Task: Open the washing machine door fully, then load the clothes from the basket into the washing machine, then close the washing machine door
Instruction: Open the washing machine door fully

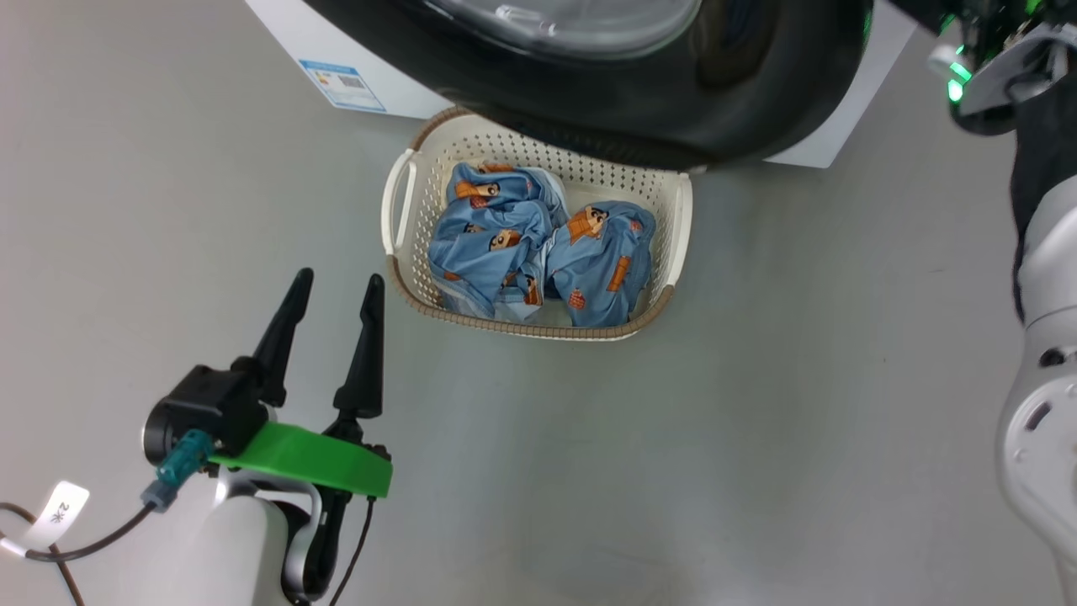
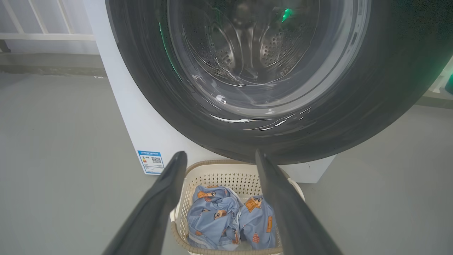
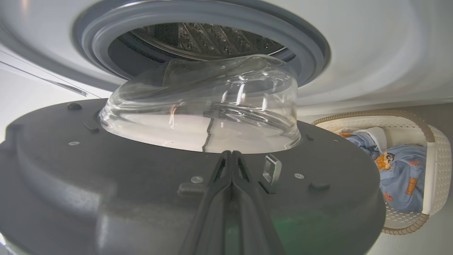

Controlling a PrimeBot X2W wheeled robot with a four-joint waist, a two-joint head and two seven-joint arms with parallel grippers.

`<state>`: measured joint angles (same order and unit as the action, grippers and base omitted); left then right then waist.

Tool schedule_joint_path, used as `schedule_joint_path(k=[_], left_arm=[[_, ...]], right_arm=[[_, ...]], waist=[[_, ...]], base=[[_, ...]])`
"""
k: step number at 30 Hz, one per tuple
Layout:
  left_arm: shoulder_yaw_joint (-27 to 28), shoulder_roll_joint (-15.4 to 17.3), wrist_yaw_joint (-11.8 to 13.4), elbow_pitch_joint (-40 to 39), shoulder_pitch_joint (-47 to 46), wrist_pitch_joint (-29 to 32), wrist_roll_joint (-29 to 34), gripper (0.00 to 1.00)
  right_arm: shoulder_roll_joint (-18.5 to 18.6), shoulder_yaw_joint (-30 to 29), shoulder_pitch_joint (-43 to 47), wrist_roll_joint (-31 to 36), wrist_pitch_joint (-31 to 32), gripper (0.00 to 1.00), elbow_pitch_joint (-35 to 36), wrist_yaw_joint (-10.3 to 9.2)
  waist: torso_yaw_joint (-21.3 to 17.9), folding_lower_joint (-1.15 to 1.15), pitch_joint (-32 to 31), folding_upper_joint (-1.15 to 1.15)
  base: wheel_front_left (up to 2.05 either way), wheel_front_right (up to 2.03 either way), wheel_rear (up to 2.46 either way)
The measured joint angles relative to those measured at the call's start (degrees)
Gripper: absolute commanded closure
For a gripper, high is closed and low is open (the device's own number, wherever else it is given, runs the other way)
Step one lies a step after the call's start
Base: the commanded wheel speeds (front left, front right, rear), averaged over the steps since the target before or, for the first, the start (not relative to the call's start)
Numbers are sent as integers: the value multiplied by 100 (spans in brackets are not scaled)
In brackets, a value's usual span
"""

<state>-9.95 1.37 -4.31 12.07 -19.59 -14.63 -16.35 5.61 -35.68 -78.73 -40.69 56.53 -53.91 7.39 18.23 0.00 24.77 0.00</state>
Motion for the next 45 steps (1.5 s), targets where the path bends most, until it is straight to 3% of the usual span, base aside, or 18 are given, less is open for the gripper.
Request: schedule_joint_path(k=[9, 22, 35, 45], left_arm=[[65, 1, -43, -118, 119, 0, 98, 0], [97, 2, -100, -259, 331, 0, 154, 0], [92, 5, -158, -339, 600, 0, 254, 0], [70, 10, -160, -349, 685, 0, 261, 0]], right_arm=[[-85, 1044, 787, -1200, 786, 100, 421, 0], [-87, 2458, 1809, -2605, 1076, 100, 1058, 0], [-80, 4283, 2684, -4222, 519, 100, 1619, 0], [-78, 5477, 2888, -4960, -129, 100, 1750, 0]], waist=[[-66, 0, -234, 0], [-82, 0, -581, 0], [-3, 0, -931, 0], [68, 0, -1001, 0]], base=[[0, 0, 0], [0, 0, 0], [0, 0, 0], [0, 0, 0]])
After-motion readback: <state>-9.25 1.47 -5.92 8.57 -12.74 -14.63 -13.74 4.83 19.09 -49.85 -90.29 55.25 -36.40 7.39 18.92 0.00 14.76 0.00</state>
